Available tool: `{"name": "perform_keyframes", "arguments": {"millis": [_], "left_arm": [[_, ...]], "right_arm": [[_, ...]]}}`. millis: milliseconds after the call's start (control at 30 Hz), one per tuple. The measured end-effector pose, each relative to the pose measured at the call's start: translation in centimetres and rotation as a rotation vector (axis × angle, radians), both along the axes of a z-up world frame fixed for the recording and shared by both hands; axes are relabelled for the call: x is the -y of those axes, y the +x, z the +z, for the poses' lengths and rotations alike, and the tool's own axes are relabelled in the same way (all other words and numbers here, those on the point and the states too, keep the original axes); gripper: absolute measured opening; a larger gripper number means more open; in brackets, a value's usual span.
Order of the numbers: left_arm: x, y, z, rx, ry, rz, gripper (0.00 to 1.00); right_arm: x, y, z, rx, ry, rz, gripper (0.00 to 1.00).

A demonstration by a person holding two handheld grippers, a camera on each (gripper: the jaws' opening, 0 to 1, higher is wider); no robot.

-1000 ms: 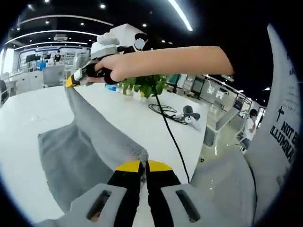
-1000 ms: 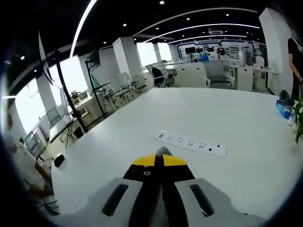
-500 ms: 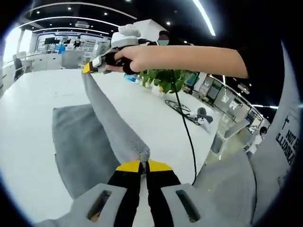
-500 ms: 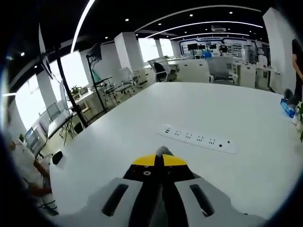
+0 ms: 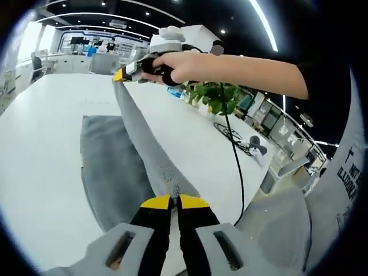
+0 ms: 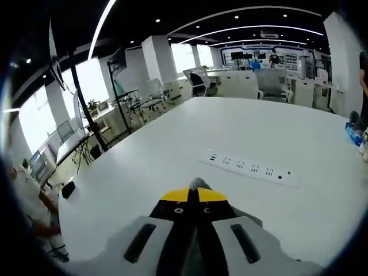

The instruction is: Fold the towel on the table until its edges align and the towel forms a compact rectangular stack.

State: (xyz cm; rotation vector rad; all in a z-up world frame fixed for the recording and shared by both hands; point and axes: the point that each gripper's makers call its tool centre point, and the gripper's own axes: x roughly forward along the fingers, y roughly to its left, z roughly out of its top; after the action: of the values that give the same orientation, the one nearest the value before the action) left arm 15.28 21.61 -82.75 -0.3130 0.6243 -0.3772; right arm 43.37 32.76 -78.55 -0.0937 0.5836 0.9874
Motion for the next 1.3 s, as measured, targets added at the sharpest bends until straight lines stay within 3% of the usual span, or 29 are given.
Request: {"name": "perform_keyframes", "arguments": {"millis": [333, 500, 700, 1033, 1300], "left_arm": [[-1.4, -0.9, -1.2, -0.030, -0.032, 0.065, 0.04], [-2.1, -1.4, -3.7, -0.084, -0.037, 0.078, 0.04], [-2.7, -1.6, -5.1, -0.111, -0.066, 0.113, 0.04], [-3.4, -1.7, -5.6, -0.116, -0.114, 0.138, 0.04], [-4.4, -2.2, -7.5, -0.155, -0.182, 0.199, 0.04]], "right_arm": [[-2.1, -1.0, -1.0, 0.040, -0.041, 0.039, 0.00], [-2.9, -1.1, -3.3, 0.039, -0.090, 0.048, 0.00], [-3.8, -1.3, -6.6, 0.028, -0.154, 0.057, 0.00], [-5.7, -2.0, -8.8, 0.011, -0.184, 0.074, 0.00], [-6.0, -2.1, -10.6, 0.003, -0.212, 0.063, 0.01]]}}
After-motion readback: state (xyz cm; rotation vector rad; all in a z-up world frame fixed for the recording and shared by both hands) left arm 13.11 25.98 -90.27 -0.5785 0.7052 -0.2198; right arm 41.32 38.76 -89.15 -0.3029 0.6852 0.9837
